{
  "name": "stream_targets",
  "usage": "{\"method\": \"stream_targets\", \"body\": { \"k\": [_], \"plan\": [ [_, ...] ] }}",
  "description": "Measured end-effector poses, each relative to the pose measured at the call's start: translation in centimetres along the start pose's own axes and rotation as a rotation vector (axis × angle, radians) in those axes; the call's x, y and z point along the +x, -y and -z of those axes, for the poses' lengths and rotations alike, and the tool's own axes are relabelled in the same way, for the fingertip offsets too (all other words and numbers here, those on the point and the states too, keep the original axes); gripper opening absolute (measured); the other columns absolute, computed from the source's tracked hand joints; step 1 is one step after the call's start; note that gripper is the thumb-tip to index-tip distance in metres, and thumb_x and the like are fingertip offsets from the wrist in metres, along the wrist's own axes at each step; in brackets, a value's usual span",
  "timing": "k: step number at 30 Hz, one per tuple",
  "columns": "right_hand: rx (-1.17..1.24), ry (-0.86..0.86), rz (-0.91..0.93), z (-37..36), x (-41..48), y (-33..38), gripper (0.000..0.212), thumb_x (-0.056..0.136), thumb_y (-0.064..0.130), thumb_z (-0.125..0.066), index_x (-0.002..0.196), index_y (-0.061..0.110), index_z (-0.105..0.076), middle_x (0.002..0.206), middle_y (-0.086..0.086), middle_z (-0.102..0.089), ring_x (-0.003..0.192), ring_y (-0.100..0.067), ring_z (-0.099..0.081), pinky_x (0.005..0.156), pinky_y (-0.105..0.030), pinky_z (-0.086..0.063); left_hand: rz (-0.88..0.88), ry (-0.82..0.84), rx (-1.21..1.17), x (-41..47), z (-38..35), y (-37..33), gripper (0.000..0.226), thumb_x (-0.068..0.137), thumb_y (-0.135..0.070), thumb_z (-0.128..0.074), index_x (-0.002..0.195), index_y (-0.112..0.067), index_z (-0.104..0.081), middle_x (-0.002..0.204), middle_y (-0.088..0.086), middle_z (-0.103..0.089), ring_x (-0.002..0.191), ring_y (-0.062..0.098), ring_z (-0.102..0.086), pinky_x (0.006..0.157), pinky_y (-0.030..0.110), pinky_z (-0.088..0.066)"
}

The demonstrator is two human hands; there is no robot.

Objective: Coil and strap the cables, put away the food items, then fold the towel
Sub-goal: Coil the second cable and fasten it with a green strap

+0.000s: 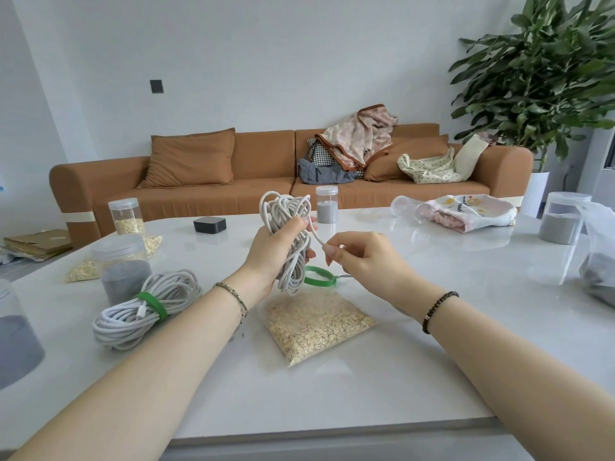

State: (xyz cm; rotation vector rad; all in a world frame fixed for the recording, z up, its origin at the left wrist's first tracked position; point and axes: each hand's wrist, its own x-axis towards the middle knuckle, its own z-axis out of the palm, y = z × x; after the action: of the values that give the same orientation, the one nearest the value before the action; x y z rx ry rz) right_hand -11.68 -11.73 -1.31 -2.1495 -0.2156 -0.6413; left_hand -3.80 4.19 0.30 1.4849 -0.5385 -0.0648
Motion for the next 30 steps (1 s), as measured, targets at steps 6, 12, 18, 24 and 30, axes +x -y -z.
{"method": "stream_targets", "body": {
  "k": [6, 12, 18, 24, 30],
  "plan": [
    [-0.019, 0.035, 0.007, 0.0, -0.1, 0.1, 0.026, 0.099, 0.03, -0.06, 0.078, 0.019, -0.069, 0.054, -0.002, -0.045, 0.056, -0.018, -0.035, 0.056, -0.031, -0.031, 0.042, 0.076, -0.056, -0.1, -0.1, -0.1, 0.027, 0.099, -0.026, -0.055, 0.106, -0.006, -0.072, 0.071, 0.003, -0.068, 0.058, 0.011, -0.059, 0.052, 0.02, -0.048],
    [-0.01, 0.078, -0.061, 0.0, 0.0, -0.1, 0.025, 0.101, 0.03, -0.057, 0.083, 0.016, -0.068, 0.05, 0.003, -0.05, 0.047, -0.01, -0.043, 0.051, -0.015, -0.036, 0.049, 0.065, -0.05, 0.1, 0.0, 0.1, 0.024, 0.097, -0.027, -0.058, 0.083, -0.012, -0.07, 0.077, 0.008, -0.061, 0.067, 0.015, -0.057, 0.06, 0.025, -0.048],
    [0.018, 0.08, -0.079, -0.1, 0.3, -0.5, 0.018, 0.099, 0.025, -0.061, 0.083, 0.019, -0.062, 0.05, 0.003, -0.049, 0.049, -0.015, -0.042, 0.058, -0.026, -0.042, -0.009, -0.3, -0.131, 1.2, 0.9, -0.1, 0.013, 0.092, -0.026, -0.068, 0.08, -0.023, -0.071, 0.08, -0.001, -0.066, 0.074, 0.014, -0.061, 0.075, 0.034, -0.052],
    [0.191, 0.15, -0.043, -0.7, -0.2, 0.8, 0.026, 0.104, 0.027, -0.053, 0.089, 0.01, -0.066, 0.049, 0.002, -0.042, 0.048, -0.013, -0.034, 0.048, -0.015, -0.033, -0.164, -0.481, -0.066, 1.4, 1.1, 0.3, 0.029, 0.093, -0.027, -0.069, 0.114, -0.007, -0.067, 0.091, -0.003, -0.068, 0.074, -0.002, -0.062, 0.072, 0.014, -0.05],
    [0.348, 0.374, -0.086, -0.3, -0.3, 1.2, 0.023, 0.103, 0.024, -0.053, 0.104, 0.011, -0.071, 0.058, -0.015, -0.048, 0.042, -0.011, -0.032, 0.045, -0.019, -0.029, -0.299, -0.534, -0.138, 0.6, 0.0, 0.0, 0.02, 0.096, -0.014, -0.066, 0.109, 0.002, -0.064, 0.075, -0.005, -0.062, 0.056, -0.007, -0.058, 0.058, 0.008, -0.045]
  ]
}}
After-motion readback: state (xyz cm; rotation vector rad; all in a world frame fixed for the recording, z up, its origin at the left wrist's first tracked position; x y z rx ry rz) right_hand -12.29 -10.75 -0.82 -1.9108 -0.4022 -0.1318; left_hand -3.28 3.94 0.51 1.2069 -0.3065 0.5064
